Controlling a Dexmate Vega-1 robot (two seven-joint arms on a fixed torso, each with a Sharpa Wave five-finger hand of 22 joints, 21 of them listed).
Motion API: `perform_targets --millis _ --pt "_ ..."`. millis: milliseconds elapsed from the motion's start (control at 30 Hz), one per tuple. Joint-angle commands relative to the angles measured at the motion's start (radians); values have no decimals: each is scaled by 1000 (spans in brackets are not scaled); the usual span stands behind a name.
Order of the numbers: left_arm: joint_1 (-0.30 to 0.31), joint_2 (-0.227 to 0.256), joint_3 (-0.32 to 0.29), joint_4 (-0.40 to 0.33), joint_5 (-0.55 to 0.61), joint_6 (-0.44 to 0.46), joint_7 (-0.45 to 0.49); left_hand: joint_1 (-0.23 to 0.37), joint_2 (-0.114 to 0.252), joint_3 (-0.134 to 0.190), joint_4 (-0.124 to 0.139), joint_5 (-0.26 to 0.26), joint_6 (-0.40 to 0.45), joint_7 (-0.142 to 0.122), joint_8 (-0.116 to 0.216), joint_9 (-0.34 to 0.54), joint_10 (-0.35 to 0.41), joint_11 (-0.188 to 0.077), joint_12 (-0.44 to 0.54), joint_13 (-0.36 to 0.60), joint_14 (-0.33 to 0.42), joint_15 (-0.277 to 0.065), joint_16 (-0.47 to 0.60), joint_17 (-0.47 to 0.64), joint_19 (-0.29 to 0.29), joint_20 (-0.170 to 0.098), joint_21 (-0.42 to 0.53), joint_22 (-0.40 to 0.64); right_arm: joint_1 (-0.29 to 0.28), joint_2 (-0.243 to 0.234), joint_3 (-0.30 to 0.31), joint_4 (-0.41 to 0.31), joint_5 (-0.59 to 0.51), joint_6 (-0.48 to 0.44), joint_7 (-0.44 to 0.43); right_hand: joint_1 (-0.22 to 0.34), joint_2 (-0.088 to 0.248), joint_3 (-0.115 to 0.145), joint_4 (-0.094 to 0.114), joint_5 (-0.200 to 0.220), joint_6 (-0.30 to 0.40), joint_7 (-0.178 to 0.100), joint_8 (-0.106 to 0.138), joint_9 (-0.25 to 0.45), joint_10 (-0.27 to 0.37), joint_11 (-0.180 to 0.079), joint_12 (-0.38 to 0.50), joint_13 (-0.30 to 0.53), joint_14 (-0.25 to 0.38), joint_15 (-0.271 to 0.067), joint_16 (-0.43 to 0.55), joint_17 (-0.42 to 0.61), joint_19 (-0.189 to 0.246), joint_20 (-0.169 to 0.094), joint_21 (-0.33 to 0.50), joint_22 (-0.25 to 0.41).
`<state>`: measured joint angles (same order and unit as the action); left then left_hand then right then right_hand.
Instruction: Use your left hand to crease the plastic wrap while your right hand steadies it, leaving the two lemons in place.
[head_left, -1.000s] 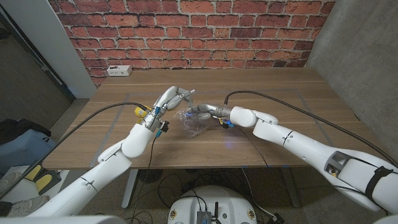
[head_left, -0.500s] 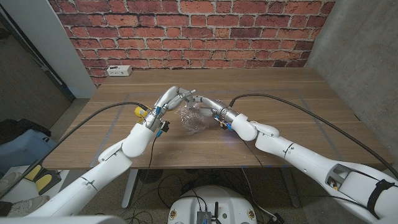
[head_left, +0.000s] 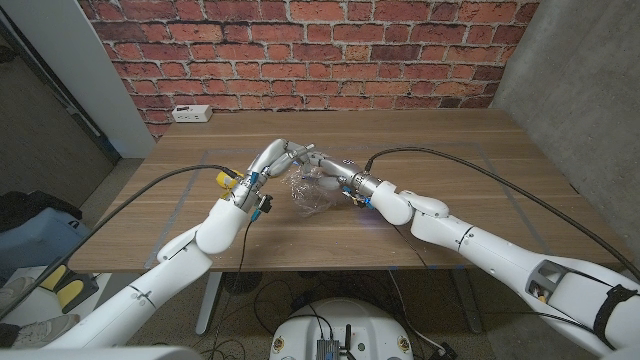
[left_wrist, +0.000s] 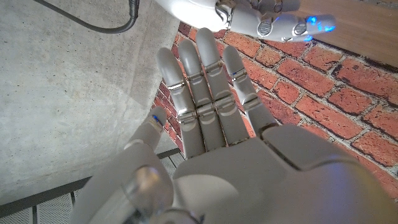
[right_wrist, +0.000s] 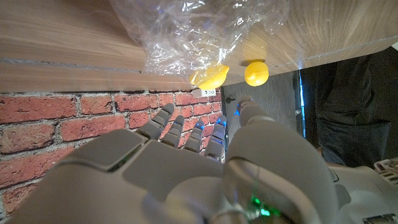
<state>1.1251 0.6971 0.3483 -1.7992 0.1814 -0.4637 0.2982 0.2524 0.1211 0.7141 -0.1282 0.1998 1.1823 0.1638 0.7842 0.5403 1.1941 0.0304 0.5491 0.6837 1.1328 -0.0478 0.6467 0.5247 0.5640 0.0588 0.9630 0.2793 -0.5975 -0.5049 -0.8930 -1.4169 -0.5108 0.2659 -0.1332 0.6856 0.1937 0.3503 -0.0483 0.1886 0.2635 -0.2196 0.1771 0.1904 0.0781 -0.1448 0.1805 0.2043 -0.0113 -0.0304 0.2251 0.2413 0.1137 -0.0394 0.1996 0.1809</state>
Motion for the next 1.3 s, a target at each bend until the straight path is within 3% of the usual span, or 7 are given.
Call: perform_targets --millis 33,233,267,367,533,967,1300 --pt "-11 -14 6 31 -91 -72 -37 -8 1 11 -1 -2 -8 2 6 2 8 0 -6 2 2 0 -2 2 -7 -2 7 1 47 8 -31 -12 2 -70 163 -13 5 5 14 1 -21 3 -4 3 -6 -3 5 -1 -19 -118 -8 -1 -10 -2 0 2" --pt "-10 -20 1 37 -88 -73 -40 -11 1 13 -1 -2 -8 4 5 1 8 0 -8 2 3 0 -2 3 -9 -2 11 -1 80 26 -54 23 20 -85 235 -50 3 7 48 -3 -82 22 -5 1 -44 -21 2 -7 -54 -136 -20 -16 -37 -28 -4 2" --pt "-11 -21 0 38 -88 -74 -41 -11 1 14 -1 -2 -9 3 4 0 10 1 -8 2 5 -1 -2 2 -9 -2 12 -2 83 29 -56 31 26 -84 240 -66 -2 2 58 -6 -93 53 -2 1 -46 -14 4 -8 -55 -128 -20 -21 -39 -20 -2 1" --pt "-10 -24 -2 39 -87 -73 -41 -12 1 15 -1 -2 -9 3 5 2 8 3 -9 4 4 0 -2 3 -10 -2 14 -3 94 32 -64 40 29 -94 263 -78 -8 -3 64 -7 -99 78 1 0 -45 -5 7 -9 -54 -125 -20 -26 -39 -13 0 1" --pt "-12 -27 -3 44 -87 -75 -45 -15 1 17 -1 -2 -9 3 5 1 10 1 -10 3 2 0 -3 3 -11 -2 17 -5 115 41 -80 66 44 -102 307 -87 -9 -4 66 -8 -113 71 1 -1 -48 -9 7 -10 -54 -125 -20 -33 -41 -14 1 1" --pt "-17 -29 -3 42 -85 -69 -55 -20 1 23 -2 -2 -13 1 5 3 8 0 -13 7 2 0 -5 4 -16 -1 27 -10 147 39 -112 83 70 -122 405 -121 -4 -12 87 -11 -142 81 3 -2 -51 20 11 -11 -47 -106 -15 -38 -25 -3 10 1" --pt "-22 -30 0 41 -84 -63 -61 -26 1 26 -1 -2 -16 2 2 3 3 2 -19 7 -1 3 -8 4 -21 0 34 -15 137 25 -106 63 65 -116 375 -120 8 1 90 -8 -143 70 6 -2 -54 15 11 -11 -51 -103 -16 -40 -23 -7 11 1"
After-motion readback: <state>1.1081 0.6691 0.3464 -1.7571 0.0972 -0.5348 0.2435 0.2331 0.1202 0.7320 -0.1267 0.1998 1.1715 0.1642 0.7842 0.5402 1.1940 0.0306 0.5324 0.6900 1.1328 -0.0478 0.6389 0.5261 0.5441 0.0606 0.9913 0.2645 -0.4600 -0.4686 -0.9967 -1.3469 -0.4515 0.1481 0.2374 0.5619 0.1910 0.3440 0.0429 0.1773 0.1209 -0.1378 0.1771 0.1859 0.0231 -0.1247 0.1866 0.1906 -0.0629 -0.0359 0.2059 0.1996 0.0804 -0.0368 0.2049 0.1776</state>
